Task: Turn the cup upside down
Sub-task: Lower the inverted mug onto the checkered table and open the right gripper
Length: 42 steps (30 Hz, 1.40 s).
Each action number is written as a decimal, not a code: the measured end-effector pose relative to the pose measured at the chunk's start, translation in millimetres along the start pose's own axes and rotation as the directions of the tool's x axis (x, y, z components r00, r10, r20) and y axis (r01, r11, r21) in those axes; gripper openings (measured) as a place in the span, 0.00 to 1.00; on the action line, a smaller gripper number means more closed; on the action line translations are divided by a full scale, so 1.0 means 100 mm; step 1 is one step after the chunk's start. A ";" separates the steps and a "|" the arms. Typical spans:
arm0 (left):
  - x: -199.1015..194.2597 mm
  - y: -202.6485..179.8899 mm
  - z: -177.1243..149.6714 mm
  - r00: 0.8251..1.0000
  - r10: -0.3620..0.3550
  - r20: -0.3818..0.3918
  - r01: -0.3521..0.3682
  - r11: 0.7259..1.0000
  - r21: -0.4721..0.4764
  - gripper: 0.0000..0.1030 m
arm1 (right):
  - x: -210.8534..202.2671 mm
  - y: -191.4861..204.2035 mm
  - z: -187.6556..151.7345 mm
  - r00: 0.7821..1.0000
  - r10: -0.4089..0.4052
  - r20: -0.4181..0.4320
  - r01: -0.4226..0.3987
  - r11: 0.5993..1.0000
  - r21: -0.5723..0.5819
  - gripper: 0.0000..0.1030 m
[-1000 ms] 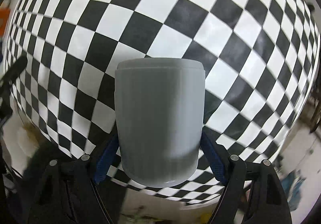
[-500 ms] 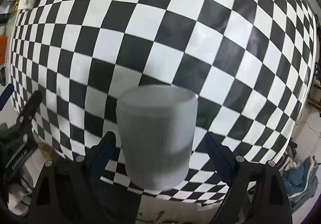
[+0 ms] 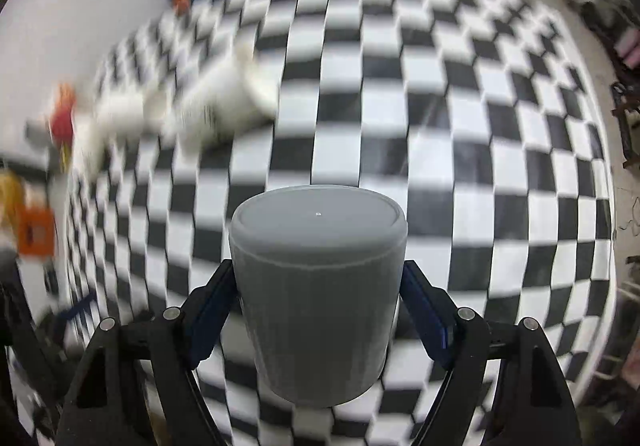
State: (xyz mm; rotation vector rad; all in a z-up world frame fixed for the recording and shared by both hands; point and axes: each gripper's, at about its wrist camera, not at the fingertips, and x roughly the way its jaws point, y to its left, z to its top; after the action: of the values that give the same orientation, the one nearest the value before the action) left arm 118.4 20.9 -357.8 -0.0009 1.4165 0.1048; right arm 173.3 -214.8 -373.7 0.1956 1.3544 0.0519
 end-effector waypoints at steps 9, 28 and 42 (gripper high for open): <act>0.13 0.00 0.07 1.000 -0.003 0.008 0.003 1.000 -0.001 1.00 | -0.03 0.08 -0.37 0.920 -0.057 0.388 0.066 0.998 -0.008 0.80; -0.10 -0.26 -0.19 0.998 -0.007 0.061 0.003 0.997 0.074 1.00 | -0.10 0.13 -0.97 0.935 -0.158 0.317 0.162 0.987 0.012 0.98; -1.56 -0.21 -0.31 0.960 -0.109 0.256 0.074 0.987 0.143 1.00 | -1.44 0.09 -1.38 0.901 -0.281 0.329 0.255 0.959 0.122 1.00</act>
State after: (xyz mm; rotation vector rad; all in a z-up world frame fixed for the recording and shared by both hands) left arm 65.8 -12.8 -210.2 0.0548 1.1528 -0.0644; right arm 8.9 -212.7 -260.6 0.0741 1.0222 -0.2570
